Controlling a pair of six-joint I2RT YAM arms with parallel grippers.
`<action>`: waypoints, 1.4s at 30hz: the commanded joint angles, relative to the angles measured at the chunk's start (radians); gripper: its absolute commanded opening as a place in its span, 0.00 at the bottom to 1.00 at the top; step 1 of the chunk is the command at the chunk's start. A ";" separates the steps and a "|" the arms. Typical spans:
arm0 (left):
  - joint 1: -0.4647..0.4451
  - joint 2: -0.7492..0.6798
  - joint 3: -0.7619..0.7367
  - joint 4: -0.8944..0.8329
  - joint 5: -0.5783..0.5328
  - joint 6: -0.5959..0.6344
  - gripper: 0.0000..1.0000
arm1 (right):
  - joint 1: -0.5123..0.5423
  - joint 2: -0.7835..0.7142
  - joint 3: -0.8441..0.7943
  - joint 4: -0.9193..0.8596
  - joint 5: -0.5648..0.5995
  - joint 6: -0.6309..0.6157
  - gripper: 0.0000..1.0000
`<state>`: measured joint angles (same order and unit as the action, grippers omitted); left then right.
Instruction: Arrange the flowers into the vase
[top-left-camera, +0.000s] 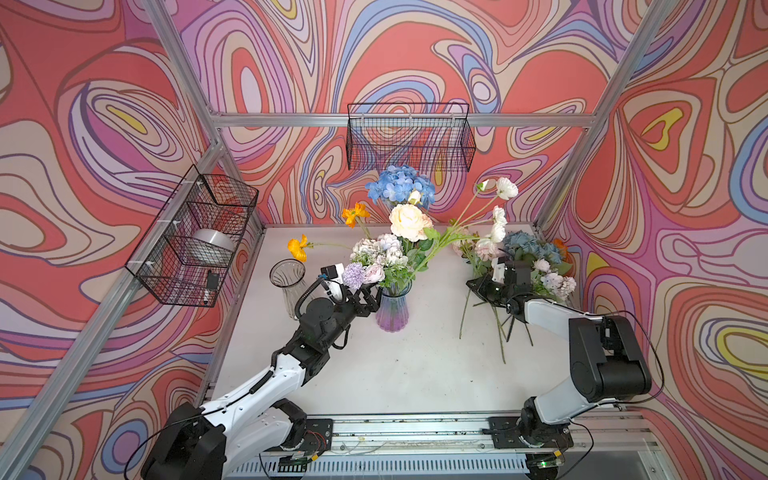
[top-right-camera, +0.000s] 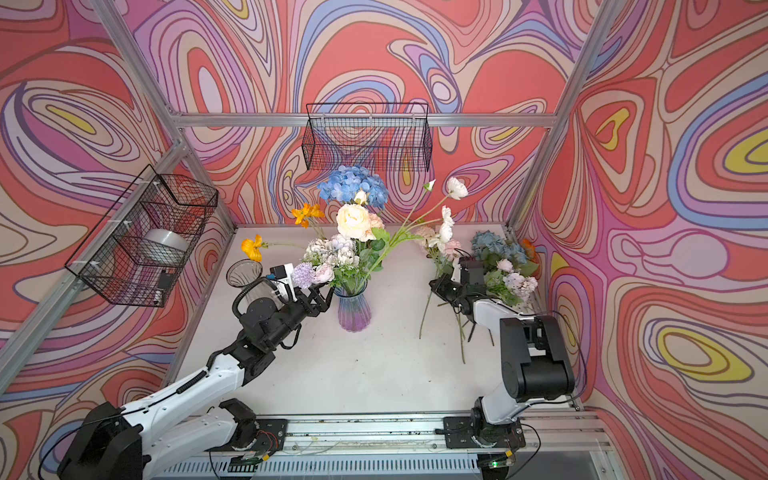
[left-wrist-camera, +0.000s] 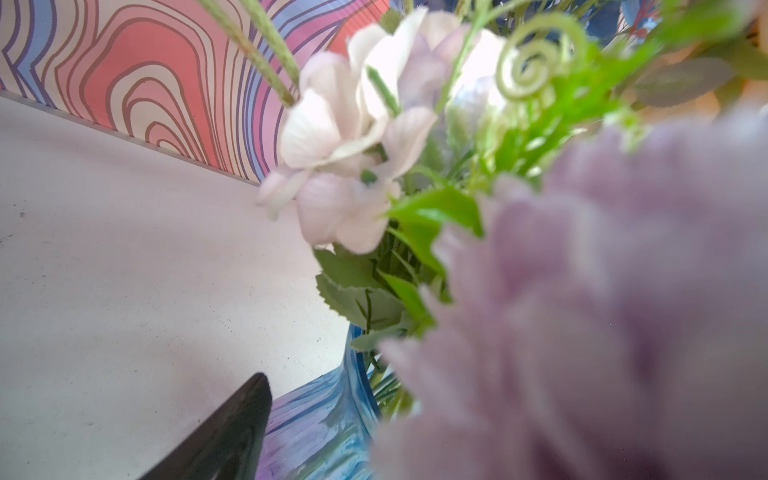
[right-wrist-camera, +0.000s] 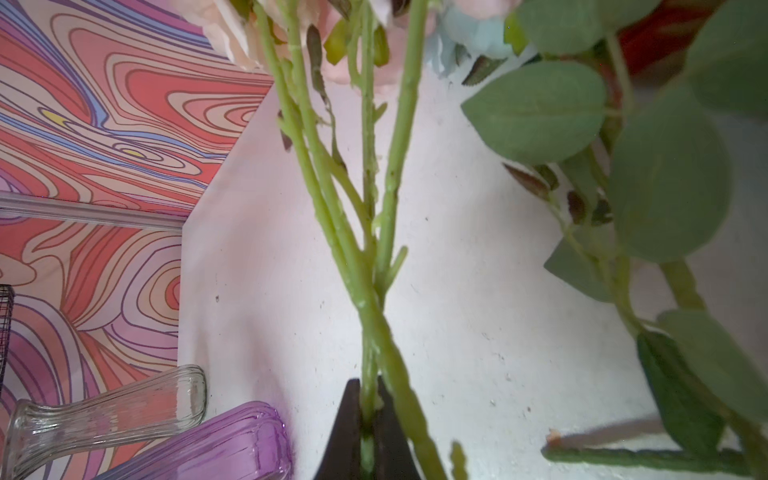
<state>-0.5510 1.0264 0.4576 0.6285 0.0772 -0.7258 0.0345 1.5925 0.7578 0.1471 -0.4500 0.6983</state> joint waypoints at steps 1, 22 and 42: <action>-0.003 0.010 0.002 0.025 -0.005 0.004 0.90 | 0.009 0.009 -0.003 -0.006 -0.003 0.029 0.14; -0.003 0.027 0.018 0.025 0.005 0.003 0.90 | 0.075 -0.059 0.247 -0.554 0.106 -0.385 0.44; -0.003 0.020 0.009 0.016 0.004 0.003 0.90 | 0.248 0.248 0.530 -0.643 0.350 -0.648 0.38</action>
<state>-0.5510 1.0599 0.4580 0.6304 0.0784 -0.7261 0.2764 1.7874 1.2369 -0.4675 -0.1932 0.1162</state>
